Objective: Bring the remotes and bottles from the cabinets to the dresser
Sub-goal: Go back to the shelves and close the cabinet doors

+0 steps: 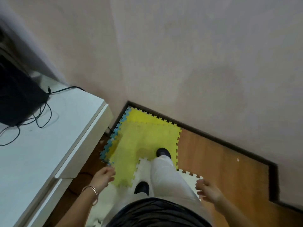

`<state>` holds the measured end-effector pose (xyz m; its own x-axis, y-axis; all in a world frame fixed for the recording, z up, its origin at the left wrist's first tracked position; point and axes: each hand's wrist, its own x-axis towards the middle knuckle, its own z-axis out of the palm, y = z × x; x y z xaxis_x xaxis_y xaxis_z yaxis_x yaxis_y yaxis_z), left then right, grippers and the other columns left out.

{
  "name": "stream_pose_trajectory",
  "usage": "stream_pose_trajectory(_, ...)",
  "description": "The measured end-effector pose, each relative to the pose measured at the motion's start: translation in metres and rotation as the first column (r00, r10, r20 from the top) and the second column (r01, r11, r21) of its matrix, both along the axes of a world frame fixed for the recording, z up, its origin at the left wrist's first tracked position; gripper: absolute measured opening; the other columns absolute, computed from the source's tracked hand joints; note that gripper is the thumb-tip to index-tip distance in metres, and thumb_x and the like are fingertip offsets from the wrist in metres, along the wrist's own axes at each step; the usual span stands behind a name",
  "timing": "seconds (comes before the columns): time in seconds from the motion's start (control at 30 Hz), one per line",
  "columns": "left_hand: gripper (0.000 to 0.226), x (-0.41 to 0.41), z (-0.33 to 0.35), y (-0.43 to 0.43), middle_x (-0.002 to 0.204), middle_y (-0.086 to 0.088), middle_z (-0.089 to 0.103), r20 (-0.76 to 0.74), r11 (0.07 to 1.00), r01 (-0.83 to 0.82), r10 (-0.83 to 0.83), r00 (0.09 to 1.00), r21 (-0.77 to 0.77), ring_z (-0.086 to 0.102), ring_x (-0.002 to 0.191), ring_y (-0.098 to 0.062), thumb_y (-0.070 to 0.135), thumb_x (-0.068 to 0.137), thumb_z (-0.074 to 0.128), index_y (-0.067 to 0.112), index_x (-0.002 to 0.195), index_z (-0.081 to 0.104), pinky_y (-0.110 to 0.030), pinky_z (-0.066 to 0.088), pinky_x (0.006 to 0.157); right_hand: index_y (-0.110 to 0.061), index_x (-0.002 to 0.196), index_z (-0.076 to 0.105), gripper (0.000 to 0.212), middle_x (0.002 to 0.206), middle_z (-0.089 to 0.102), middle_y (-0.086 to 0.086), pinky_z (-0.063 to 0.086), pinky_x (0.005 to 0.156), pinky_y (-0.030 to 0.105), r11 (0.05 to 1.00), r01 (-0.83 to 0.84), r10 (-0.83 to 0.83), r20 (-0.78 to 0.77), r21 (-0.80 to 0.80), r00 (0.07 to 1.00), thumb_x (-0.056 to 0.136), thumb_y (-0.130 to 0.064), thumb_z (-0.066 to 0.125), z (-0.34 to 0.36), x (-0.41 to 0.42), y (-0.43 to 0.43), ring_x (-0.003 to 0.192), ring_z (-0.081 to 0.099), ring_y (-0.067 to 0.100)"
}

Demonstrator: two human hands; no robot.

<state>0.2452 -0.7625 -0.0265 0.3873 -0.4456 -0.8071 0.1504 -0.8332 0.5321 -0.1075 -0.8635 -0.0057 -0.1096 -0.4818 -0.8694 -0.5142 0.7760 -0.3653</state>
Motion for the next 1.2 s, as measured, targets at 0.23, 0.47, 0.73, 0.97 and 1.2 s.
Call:
stream_pose_trajectory(0.23,0.030,0.023,-0.031,-0.003,0.084,-0.009,0.057,-0.003,0.921,-0.291,0.302,0.953,0.259,0.051,0.065,-0.019,0.018,0.092,0.050,-0.003,0.113,0.057,-0.023,0.031,0.054,-0.008,0.097,0.057,0.014,0.074,0.051,0.005,0.031,0.063,0.026,0.979,-0.191,0.189,0.026,0.074,0.982,0.096,-0.012,0.044,-0.014,0.031,-0.126,0.060,0.044,0.016)
stream_pose_trajectory(0.47,0.015,-0.013,0.012,-0.107,0.107,-0.009,0.058,-0.046,0.873,-0.479,0.484,0.874,0.091,0.055,0.094,-0.025,0.019,0.095,0.044,0.010,0.102,0.055,-0.030,0.038,0.076,0.008,0.123,0.053,0.035,0.087,0.056,0.011,0.041,0.063,0.027,0.853,-0.519,0.518,-0.023,-0.054,0.855,0.095,-0.012,0.046,0.002,0.096,-0.303,0.070,0.053,0.022)
stream_pose_trajectory(0.73,0.023,-0.047,0.018,-0.076,0.107,-0.009,0.060,0.038,0.631,-0.772,0.772,0.635,0.075,0.057,0.093,-0.025,0.021,0.095,0.044,0.008,0.109,0.057,-0.030,0.037,0.068,-0.006,0.092,0.054,0.007,0.072,0.047,0.008,0.029,0.055,0.025,0.676,-0.724,0.737,0.102,-0.141,0.668,0.092,-0.009,0.049,0.020,0.211,-0.355,0.060,0.045,0.018)
stream_pose_trajectory(0.97,0.018,-0.075,0.014,-0.022,0.073,-0.012,0.054,-0.028,0.426,-0.865,0.900,0.435,0.263,0.049,0.057,-0.023,0.011,0.096,0.042,0.001,0.087,0.054,-0.020,0.037,0.038,-0.012,0.080,0.052,0.011,0.067,0.047,0.004,0.023,0.048,0.023,0.570,-0.822,0.816,0.123,-0.003,0.565,0.089,-0.007,0.056,0.011,0.245,-0.318,0.055,0.045,0.016)
stream_pose_trajectory(1.2,0.027,-0.048,0.030,-0.032,0.104,-0.015,0.059,0.004,0.445,-0.886,0.893,0.449,0.134,0.056,0.079,-0.025,0.017,0.094,0.047,0.000,0.111,0.058,-0.027,0.034,0.059,-0.014,0.082,0.052,0.008,0.080,0.049,0.007,0.023,0.052,0.023,0.431,-0.901,0.898,0.072,0.052,0.434,0.089,-0.011,0.050,0.014,0.268,-0.286,0.058,0.044,0.016)
